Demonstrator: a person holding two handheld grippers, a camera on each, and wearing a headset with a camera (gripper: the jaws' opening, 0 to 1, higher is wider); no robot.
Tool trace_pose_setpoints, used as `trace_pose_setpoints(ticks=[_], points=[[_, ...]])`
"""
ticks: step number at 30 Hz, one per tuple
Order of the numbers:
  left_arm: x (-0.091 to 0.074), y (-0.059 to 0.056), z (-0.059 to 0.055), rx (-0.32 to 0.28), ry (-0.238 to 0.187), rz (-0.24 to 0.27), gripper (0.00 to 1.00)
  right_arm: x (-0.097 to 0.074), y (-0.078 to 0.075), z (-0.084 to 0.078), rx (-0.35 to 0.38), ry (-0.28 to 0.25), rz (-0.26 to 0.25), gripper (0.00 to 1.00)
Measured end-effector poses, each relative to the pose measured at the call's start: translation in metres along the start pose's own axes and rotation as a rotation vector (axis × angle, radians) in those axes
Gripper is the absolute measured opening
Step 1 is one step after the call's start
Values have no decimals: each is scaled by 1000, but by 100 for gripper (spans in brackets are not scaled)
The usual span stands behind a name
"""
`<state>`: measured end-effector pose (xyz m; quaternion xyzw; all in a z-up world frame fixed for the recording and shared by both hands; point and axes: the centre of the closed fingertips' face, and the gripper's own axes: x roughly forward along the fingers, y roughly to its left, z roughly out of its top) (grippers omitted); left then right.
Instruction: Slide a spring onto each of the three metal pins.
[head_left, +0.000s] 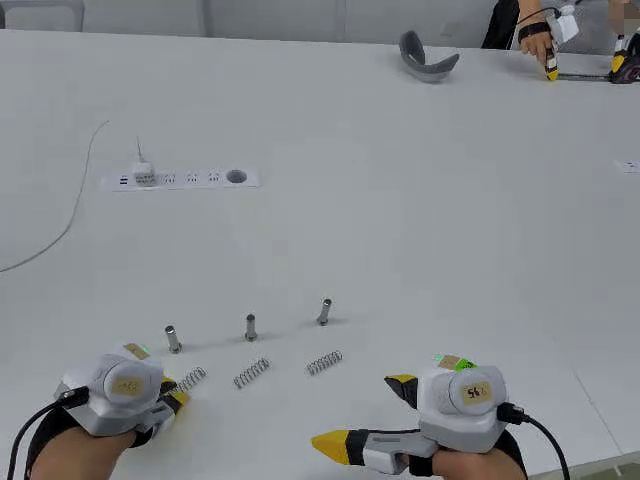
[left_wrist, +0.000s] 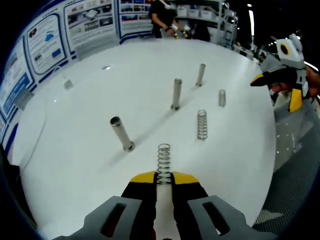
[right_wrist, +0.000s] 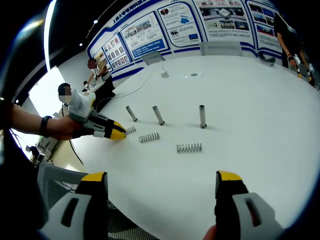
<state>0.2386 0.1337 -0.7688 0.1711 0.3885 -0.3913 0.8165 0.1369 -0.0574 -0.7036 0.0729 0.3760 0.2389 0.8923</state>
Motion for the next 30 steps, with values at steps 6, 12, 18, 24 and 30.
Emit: trace_pose_setpoints(ticks=[6,12,18,24,30], points=[[-1,-2,-2,-17,7,-9,11,2,6,1,-1,-3,14,90],[-8,-2,-7,-65,7,-8,10,2,10,1,-3,-8,17,90],[-15,-4,-13,-99,8,-15,10,2,12,0,-4,-3,23,89],[-24,-7,-15,-112,3,-25,10,5,17,1,5,-7,41,89],[-35,-15,-21,-107,3,-46,10,9,27,2,17,-13,68,87]])
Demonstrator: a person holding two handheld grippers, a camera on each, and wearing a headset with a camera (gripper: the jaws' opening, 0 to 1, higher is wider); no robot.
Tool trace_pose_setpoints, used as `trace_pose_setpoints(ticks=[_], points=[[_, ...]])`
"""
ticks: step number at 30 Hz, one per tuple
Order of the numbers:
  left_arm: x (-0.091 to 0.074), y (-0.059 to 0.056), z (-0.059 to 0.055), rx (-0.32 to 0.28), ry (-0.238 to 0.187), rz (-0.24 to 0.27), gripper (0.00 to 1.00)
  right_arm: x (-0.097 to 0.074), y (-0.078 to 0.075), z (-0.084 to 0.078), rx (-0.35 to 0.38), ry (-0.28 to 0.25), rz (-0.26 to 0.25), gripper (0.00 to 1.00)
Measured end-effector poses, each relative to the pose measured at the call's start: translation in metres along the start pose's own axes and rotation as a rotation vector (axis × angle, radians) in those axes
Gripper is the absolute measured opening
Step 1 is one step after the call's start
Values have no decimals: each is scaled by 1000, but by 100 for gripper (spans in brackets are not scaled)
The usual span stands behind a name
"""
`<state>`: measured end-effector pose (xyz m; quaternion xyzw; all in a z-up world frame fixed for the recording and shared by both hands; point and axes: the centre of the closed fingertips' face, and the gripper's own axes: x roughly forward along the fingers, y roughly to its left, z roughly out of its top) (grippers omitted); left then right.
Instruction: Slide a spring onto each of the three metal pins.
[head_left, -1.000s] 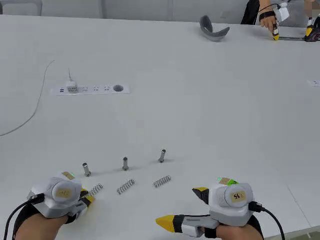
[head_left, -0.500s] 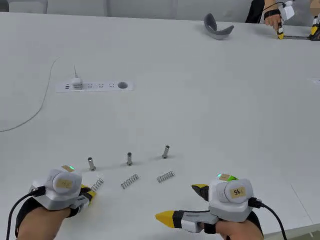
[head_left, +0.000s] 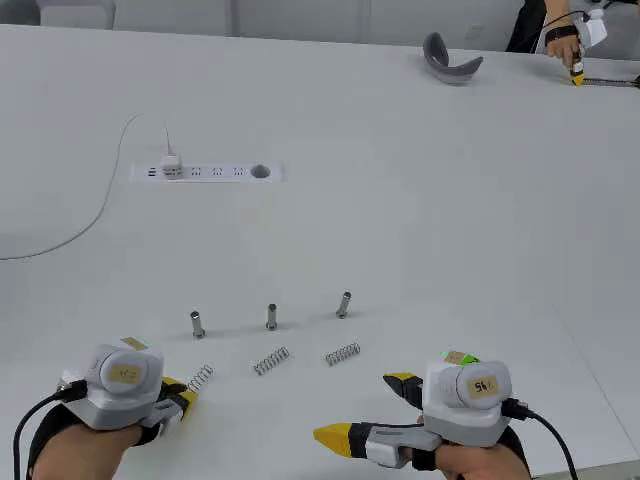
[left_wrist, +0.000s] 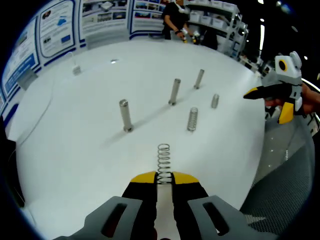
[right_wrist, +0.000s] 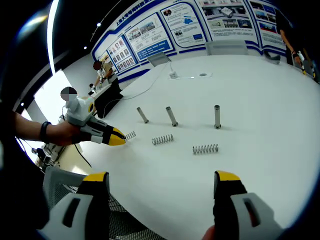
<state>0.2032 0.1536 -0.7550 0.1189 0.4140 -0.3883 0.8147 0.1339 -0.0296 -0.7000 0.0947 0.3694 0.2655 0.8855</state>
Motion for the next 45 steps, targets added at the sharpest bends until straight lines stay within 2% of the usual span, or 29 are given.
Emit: trace_pose_setpoints(ticks=[11,21,28,29,32,33,40,45], points=[[-17,-11,3,-1,-18,-26,10,5,10,-2,-1,8,33,85],[-28,-35,20,67,-41,-72,10,8,17,2,30,-7,67,79],[-33,-58,31,124,-53,-116,10,12,23,5,38,-21,94,75],[-33,-61,32,139,-56,-123,10,12,23,5,37,-20,97,74],[-33,-72,35,235,-51,-136,10,14,26,6,41,-22,108,73],[-33,-75,35,246,-52,-141,10,14,27,6,45,-23,111,73],[-31,-98,40,258,-59,-193,10,15,32,12,64,-42,142,67],[-31,-112,43,308,-60,-224,10,15,35,15,71,-54,162,63]])
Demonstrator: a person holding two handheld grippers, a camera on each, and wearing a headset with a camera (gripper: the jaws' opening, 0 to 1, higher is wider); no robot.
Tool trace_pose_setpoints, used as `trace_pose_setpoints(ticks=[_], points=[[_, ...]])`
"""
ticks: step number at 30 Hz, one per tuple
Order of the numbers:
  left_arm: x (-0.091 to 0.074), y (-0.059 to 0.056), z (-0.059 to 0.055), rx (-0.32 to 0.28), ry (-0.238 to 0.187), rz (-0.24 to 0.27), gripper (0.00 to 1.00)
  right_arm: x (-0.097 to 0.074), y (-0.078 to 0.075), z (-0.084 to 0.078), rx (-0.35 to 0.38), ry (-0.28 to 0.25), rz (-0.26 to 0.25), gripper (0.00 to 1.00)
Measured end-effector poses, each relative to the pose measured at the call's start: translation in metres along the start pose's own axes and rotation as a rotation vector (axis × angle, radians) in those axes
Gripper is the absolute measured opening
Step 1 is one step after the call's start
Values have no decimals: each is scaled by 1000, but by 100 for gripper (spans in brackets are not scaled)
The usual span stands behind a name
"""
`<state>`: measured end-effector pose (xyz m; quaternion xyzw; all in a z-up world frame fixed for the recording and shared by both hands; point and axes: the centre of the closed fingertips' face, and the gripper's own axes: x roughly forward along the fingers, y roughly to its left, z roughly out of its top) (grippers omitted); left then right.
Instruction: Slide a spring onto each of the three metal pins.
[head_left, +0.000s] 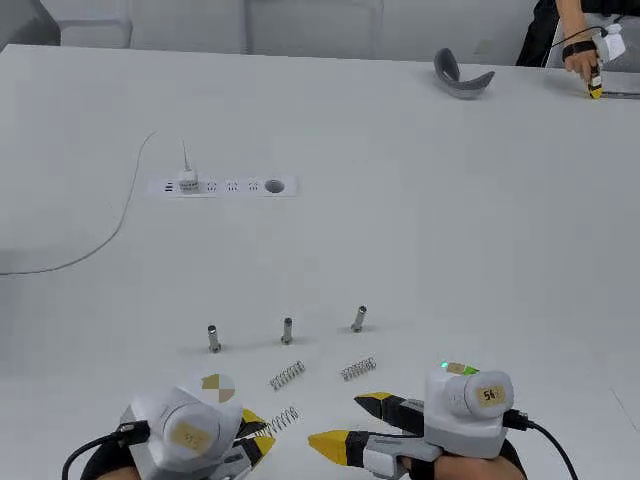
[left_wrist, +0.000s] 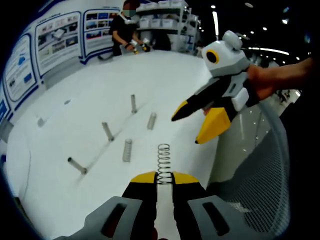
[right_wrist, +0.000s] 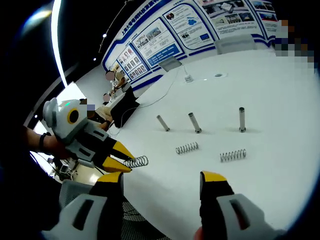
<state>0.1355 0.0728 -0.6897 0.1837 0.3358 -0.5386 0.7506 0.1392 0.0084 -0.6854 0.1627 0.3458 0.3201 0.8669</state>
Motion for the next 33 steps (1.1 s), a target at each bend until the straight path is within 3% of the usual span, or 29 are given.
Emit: trace_pose_setpoints(ticks=[8,14,20,33], points=[[4,-11,12,60,-7,-37,10,2,9,2,16,-7,35,53],[6,-18,19,104,-16,-60,10,3,13,0,23,-7,57,35],[8,-25,25,136,-26,-76,10,5,19,-1,42,-8,86,31],[9,-30,26,201,-16,-96,10,1,29,2,134,-20,168,19]])
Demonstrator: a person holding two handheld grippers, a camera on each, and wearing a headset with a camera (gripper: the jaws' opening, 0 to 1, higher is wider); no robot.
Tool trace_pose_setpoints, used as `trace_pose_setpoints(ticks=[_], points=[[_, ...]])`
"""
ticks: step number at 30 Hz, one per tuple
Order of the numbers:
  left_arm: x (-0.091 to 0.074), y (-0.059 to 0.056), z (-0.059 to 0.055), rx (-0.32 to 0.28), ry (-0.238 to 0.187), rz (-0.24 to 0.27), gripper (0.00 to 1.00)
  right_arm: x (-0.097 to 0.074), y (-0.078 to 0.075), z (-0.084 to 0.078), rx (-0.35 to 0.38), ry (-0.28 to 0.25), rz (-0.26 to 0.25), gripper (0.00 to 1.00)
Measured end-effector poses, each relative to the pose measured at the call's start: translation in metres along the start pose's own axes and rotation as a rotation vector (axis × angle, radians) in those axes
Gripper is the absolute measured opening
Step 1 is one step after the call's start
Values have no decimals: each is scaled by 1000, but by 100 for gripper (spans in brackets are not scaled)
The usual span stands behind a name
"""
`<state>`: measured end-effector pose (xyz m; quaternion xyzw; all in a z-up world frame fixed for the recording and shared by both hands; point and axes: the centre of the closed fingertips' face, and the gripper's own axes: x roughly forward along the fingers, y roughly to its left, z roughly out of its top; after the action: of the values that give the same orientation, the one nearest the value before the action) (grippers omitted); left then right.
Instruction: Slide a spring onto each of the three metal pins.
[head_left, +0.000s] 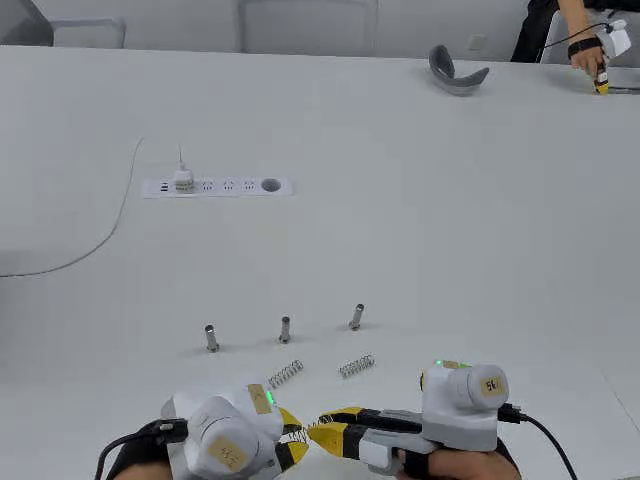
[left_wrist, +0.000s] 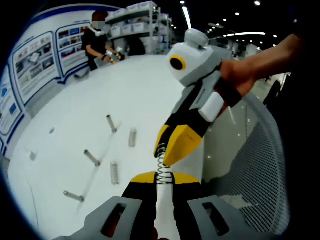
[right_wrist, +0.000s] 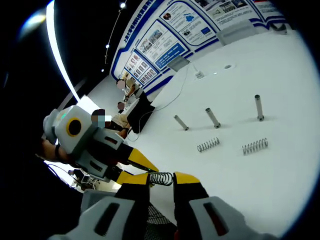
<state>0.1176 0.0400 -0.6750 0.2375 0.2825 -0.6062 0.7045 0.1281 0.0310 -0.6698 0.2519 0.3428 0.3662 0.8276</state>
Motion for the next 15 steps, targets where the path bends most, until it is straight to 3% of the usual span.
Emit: trace_pose_setpoints(ticks=[9,15], points=[[0,-2,-1,46,8,-20,10,-3,6,-1,52,-1,64,16],[3,-4,-1,58,14,-31,10,-6,13,0,45,11,89,15]])
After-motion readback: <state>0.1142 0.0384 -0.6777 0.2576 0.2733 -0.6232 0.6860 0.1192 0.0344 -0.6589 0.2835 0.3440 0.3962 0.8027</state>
